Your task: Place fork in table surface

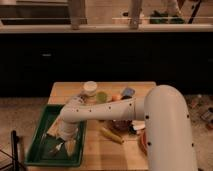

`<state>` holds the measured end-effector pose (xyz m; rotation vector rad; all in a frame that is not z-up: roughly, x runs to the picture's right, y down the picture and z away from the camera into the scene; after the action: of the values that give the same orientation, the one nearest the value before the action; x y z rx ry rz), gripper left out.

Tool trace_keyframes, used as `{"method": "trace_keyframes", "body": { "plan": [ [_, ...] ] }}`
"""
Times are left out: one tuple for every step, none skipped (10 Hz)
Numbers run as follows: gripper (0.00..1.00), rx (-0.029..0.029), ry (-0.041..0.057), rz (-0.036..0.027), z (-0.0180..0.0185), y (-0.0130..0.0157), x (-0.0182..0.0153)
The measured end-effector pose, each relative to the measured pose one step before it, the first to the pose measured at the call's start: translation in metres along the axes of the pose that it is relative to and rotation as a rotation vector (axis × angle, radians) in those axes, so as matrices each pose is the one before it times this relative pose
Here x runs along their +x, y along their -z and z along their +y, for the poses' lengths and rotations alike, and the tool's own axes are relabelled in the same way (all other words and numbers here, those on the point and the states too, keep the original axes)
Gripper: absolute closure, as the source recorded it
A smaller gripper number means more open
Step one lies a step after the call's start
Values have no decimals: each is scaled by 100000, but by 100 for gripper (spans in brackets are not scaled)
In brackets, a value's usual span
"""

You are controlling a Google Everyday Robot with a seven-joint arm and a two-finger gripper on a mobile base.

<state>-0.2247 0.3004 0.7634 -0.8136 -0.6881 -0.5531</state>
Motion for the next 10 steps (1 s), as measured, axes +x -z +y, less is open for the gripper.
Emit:
{"method": "trace_keyframes", "body": {
  "plan": [
    [26, -232, -322, -414, 11, -121, 183],
    [26, -200, -372, -395, 30, -107, 171],
    [27, -310, -318, -511, 27, -167, 101],
    [29, -206, -120, -185, 14, -87, 81],
    [41, -135, -9, -431, -15, -94, 17],
    [49, 159, -35, -150, -39, 11, -41],
    [59, -165, -116, -180, 74, 2, -54],
    [69, 92, 191, 320, -47, 76, 21],
    [80, -88, 121, 162, -14, 25, 1],
    [89, -208, -18, 120, 95, 47, 38]
  ]
}}
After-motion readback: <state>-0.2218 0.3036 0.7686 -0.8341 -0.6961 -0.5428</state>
